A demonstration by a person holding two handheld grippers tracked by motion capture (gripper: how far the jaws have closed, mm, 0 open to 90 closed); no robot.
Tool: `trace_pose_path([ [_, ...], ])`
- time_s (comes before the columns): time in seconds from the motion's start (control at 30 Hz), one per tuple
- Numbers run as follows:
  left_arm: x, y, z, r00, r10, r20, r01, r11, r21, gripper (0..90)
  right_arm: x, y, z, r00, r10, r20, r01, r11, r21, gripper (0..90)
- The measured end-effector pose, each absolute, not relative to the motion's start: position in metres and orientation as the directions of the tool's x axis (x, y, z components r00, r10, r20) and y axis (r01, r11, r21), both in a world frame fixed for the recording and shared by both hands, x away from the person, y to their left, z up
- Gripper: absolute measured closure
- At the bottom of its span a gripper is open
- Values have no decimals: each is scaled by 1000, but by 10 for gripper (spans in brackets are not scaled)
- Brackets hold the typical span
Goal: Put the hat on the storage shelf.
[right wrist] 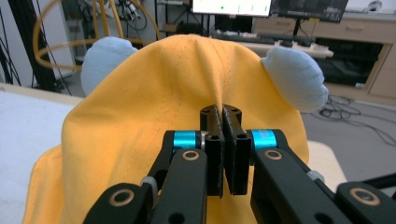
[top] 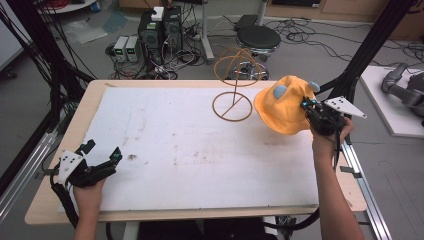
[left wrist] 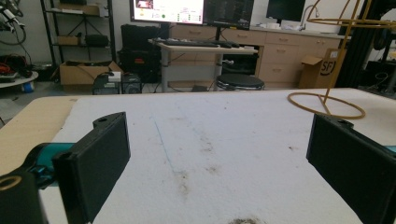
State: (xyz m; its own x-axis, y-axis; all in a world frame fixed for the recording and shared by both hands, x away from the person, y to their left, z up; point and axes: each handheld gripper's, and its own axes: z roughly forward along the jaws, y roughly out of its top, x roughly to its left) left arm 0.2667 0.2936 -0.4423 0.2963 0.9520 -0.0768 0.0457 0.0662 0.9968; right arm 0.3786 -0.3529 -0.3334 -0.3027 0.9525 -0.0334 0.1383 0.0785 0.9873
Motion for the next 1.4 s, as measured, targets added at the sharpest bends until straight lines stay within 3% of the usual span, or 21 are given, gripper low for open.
trace_pose_path([
  [0.63,267,294,-442,297,951,-81,47,70,996,66,375,-352,-262,-301,953,29,-19,-36,999,888],
  [1.4,266,298,-443,292,952,-87,43,77,996,66,398,-306,-216,-371,926,77,-88,-118,989,891],
])
